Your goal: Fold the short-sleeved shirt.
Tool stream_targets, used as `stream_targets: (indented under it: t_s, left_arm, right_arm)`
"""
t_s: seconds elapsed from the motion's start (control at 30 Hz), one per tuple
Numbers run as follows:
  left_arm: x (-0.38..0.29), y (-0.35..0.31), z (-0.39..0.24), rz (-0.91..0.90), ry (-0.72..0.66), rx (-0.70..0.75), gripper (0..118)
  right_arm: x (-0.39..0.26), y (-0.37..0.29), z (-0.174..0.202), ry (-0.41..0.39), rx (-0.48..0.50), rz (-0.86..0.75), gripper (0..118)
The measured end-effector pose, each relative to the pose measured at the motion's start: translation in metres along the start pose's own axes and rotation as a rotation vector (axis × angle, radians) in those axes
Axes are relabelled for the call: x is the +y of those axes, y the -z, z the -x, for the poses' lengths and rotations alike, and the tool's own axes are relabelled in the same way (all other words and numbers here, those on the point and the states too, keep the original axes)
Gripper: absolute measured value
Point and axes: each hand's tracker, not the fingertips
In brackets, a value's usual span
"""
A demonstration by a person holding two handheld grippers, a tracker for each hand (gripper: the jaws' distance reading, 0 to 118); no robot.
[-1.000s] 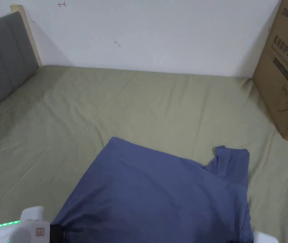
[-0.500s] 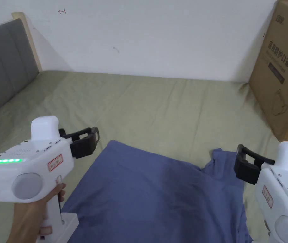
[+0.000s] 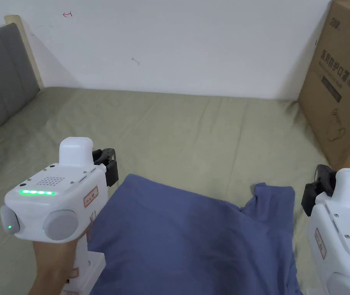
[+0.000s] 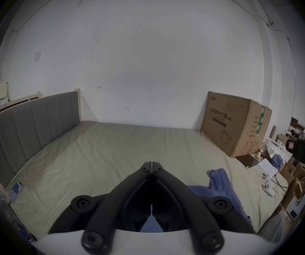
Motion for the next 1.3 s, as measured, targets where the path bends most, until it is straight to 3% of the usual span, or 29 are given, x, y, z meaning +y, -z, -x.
stream_targets:
  t_s: [0.2, 0.33, 0.47, 0.5, 0.53, 0.57, 0.6, 0.87, 0.9, 0.97, 1.03, 1.07, 1.1, 1.13, 1.23, 1.27, 1.3]
  left_arm:
    - [0.0, 0.102, 0.025, 0.217, -0.025, -0.024, 0]
    - [-0.01, 0.185, 0.035, 0.349, 0.1, 0.023, 3]
    - [-0.027, 0.264, 0.045, 0.532, 0.095, 0.03, 28]
    - [-0.033, 0.284, 0.047, 0.585, 0.099, 0.052, 62]
    - [-0.043, 0.299, 0.049, 0.627, 0.116, 0.06, 84]
    - [-0.05, 0.313, 0.051, 0.648, 0.132, 0.055, 97]
    - [-0.054, 0.324, 0.053, 0.662, 0.154, 0.056, 103]
    - [-0.09, 0.384, 0.063, 0.825, 0.135, 0.057, 102]
    - [-0.096, 0.389, 0.062, 0.827, 0.134, 0.06, 94]
    - [-0.106, 0.395, 0.058, 0.842, 0.131, 0.077, 63]
    - [-0.109, 0.392, 0.054, 0.841, 0.114, 0.08, 56]
    - [-0.11, 0.391, 0.054, 0.829, 0.122, 0.074, 45]
    - [-0.108, 0.389, 0.054, 0.822, 0.125, 0.066, 19]
    - [-0.105, 0.385, 0.054, 0.811, 0.141, 0.053, 2]
    - [-0.091, 0.368, 0.055, 0.752, 0.092, 0.025, 2]
    - [-0.087, 0.36, 0.055, 0.716, 0.074, -0.004, 2]
    - [-0.08, 0.349, 0.054, 0.683, 0.054, -0.026, 2]
  right_arm:
    - [-0.008, 0.031, -0.002, 0.009, -0.006, 0.034, 0]
    - [-0.018, 0.059, -0.004, 0.005, -0.013, 0.069, 0]
    - [-0.031, 0.09, -0.007, -0.002, -0.028, 0.116, 0]
    - [-0.035, 0.099, -0.007, -0.004, -0.03, 0.129, 0]
    - [-0.04, 0.106, -0.007, -0.005, -0.034, 0.145, 0]
    - [-0.044, 0.114, -0.008, -0.006, -0.036, 0.157, 0]
    - [-0.047, 0.119, -0.009, -0.006, -0.036, 0.166, 0]
    - [-0.075, 0.151, -0.016, -0.004, -0.048, 0.248, 0]
    - [-0.078, 0.152, -0.017, -0.003, -0.051, 0.253, 0]
    - [-0.082, 0.154, -0.02, -0.006, -0.057, 0.269, 0]
    - [-0.085, 0.154, -0.023, -0.006, -0.06, 0.28, 0]
    - [-0.086, 0.155, -0.025, -0.004, -0.061, 0.286, 0]
    - [-0.087, 0.156, -0.027, 0.001, -0.063, 0.293, 0]
    - [-0.088, 0.159, -0.03, 0.011, -0.063, 0.302, 0]
    - [-0.097, 0.172, -0.038, 0.068, -0.075, 0.362, 1]
    - [-0.103, 0.179, -0.041, 0.08, -0.073, 0.393, 13]
    - [-0.11, 0.187, -0.044, 0.085, -0.059, 0.456, 45]
